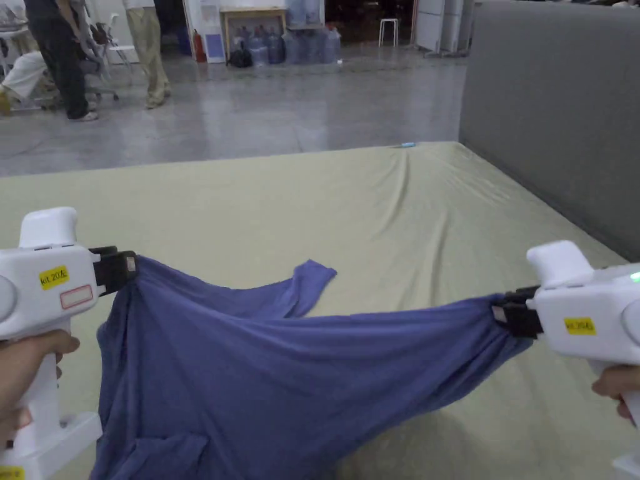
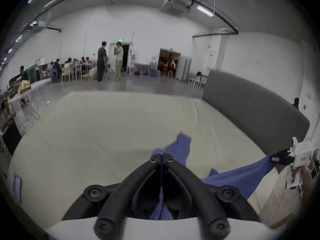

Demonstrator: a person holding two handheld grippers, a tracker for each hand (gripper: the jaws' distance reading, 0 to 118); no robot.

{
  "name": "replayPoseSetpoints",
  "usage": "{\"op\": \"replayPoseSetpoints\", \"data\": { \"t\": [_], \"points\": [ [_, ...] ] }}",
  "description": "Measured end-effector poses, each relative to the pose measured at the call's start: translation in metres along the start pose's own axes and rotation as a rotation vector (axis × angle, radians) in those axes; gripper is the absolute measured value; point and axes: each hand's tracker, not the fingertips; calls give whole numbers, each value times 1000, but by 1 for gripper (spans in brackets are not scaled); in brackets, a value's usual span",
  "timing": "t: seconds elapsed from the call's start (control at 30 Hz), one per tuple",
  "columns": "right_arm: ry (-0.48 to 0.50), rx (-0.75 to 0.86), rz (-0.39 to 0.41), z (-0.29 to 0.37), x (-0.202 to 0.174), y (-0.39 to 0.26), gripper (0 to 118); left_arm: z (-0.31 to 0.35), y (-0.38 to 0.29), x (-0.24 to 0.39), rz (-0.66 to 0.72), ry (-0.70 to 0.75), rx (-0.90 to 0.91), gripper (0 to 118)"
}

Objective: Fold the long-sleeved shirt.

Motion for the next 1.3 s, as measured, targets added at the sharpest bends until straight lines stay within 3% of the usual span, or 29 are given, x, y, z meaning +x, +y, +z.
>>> {"op": "replayPoseSetpoints", "data": {
  "t": [0.13, 0.33, 0.57, 0.7, 1.0, 1.3],
  "points": [
    [-32, 150, 59, 2, -5, 102, 1, 15, 77, -13, 26, 34, 149, 0],
    [-66, 345, 70, 10, -10, 255, 1, 20, 201, -27, 71, 81, 319, 0],
    [-144, 462, 6, 24, -4, 388, 1, 26, 322, -9, -16, 160, 463, 0],
    [-179, 498, -57, 37, 5, 437, 1, 35, 374, 5, 3, 183, 505, 0],
    [-245, 557, -68, 59, 15, 471, 1, 53, 420, 23, -13, 199, 578, 0],
    [-183, 442, -93, -10, 9, 406, 1, 6, 343, -8, 10, 193, 450, 0]
  ]
}}
